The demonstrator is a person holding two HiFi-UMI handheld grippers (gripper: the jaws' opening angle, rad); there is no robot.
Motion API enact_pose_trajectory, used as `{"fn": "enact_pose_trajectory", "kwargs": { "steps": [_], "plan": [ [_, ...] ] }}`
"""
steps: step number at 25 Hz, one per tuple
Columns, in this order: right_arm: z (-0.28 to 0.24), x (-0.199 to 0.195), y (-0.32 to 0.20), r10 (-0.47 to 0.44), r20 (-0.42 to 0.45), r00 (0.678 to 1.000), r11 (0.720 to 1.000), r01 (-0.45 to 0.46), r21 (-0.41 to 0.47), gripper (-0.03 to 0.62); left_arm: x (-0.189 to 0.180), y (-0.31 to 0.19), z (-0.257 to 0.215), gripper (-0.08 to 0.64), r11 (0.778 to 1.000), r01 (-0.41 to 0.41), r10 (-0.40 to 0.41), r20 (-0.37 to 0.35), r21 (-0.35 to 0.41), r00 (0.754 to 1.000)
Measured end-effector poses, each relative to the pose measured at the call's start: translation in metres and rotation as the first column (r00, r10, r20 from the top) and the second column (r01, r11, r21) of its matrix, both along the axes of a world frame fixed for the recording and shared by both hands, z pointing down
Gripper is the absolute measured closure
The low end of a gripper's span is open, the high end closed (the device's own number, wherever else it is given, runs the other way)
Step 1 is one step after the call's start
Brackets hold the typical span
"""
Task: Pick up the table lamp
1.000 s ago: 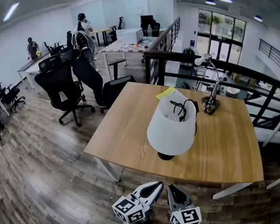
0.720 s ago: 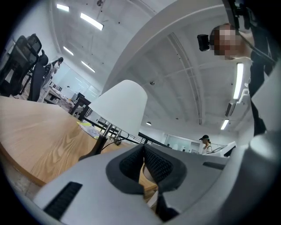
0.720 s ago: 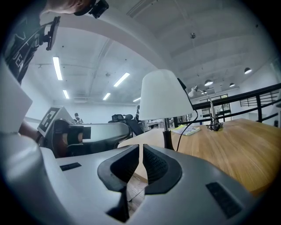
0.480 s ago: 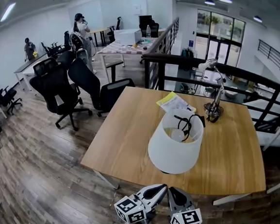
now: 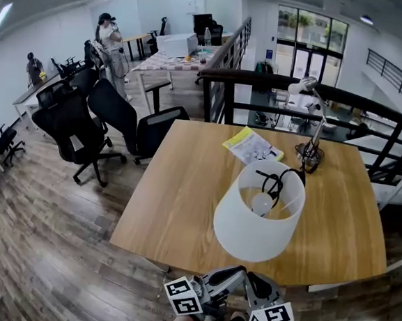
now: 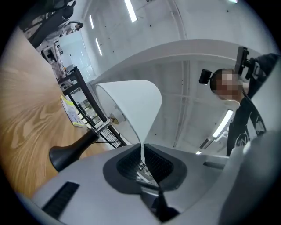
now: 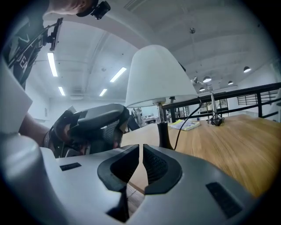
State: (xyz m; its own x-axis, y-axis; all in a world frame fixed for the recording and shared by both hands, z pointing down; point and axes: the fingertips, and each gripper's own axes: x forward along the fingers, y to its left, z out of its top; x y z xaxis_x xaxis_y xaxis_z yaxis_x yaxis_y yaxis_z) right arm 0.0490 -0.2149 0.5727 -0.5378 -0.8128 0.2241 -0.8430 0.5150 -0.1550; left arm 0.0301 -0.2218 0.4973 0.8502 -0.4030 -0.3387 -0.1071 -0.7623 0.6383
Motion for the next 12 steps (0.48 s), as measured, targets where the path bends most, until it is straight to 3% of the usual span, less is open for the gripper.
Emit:
{"fn": "enact_pose_trajectory", "kwargs": {
  "steps": [1,3,12],
  "plan": [
    [0.005,0.001,0.000,0.001,-0.002,1.000,1.000,-0.001,-0.009,0.548,0.000,-0.003,-0.001,0.544,1.000,-0.011,0.011,-0.027,-0.003,1.000],
    [0.013,0.004,0.001,0.003,-0.006,1.000,1.000,-0.003,-0.024,0.548,-0.001,-0.008,-0.003,0.442,0.999,-0.034,0.034,-0.082,-0.002,0.996],
    [0.035,0.005,-0.015,-0.012,-0.015,1.000,0.998,0.011,-0.057,0.548,-0.011,-0.028,-0.023,0.428,0.992,-0.087,0.106,-0.230,0.094,0.967]
  ]
}}
